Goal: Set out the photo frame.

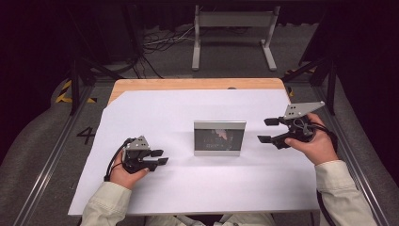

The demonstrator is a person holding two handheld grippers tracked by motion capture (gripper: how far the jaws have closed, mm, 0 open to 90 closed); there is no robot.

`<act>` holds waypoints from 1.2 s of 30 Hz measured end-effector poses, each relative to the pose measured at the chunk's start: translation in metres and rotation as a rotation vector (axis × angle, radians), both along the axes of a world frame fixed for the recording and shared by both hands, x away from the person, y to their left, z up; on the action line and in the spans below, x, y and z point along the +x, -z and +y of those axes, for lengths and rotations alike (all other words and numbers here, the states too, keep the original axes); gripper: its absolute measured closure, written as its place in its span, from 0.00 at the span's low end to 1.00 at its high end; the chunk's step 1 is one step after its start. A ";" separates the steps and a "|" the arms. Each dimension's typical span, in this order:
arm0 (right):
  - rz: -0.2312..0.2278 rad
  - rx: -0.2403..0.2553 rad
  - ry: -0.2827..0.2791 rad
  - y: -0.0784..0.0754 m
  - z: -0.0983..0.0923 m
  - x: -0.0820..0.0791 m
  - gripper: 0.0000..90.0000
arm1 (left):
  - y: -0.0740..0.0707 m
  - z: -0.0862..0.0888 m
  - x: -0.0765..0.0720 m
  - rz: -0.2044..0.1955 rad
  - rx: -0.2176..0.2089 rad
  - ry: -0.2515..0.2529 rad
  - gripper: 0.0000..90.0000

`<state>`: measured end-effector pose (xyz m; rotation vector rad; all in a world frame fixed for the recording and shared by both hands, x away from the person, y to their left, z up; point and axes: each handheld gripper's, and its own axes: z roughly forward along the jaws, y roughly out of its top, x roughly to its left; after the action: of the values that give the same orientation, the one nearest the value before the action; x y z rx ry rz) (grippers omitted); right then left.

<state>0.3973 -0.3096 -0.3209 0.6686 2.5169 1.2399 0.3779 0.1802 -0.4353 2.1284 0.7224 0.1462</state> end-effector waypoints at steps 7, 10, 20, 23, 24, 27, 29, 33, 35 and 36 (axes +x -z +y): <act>0.005 0.011 0.023 0.021 -0.005 -0.003 0.31 | 0.001 0.002 0.000 -0.006 -0.008 -0.011 0.65; 0.010 0.011 0.028 0.028 -0.006 -0.004 0.31 | 0.001 0.003 0.001 -0.006 -0.007 -0.011 0.65; 0.023 0.033 0.058 0.047 -0.010 -0.006 0.31 | 0.001 0.003 0.000 -0.013 -0.012 -0.021 0.64; 0.031 0.035 0.065 0.053 -0.011 -0.006 0.31 | 0.001 0.003 0.000 -0.013 -0.013 -0.024 0.64; 0.033 0.036 0.068 0.054 -0.012 -0.006 0.31 | 0.001 0.004 0.001 -0.015 -0.011 -0.022 0.64; 0.040 0.027 0.078 0.061 -0.013 -0.006 0.31 | 0.001 0.004 0.001 -0.017 -0.011 -0.024 0.64; 0.044 0.027 0.085 0.063 -0.014 -0.007 0.31 | 0.001 0.004 0.001 -0.019 -0.009 -0.022 0.64; 0.043 0.024 0.097 0.069 -0.015 -0.008 0.31 | 0.001 0.004 0.000 -0.016 -0.012 -0.027 0.64; 0.040 0.022 0.106 0.073 -0.015 -0.009 0.31 | 0.001 0.004 0.001 -0.020 -0.011 -0.027 0.63; 0.039 0.024 0.108 0.074 -0.016 -0.009 0.31 | 0.001 0.005 0.001 -0.026 -0.011 -0.028 0.63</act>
<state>0.3885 -0.3252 -0.3954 0.8310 2.4642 1.2323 0.3786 0.1847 -0.4365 2.1024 0.7370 0.1839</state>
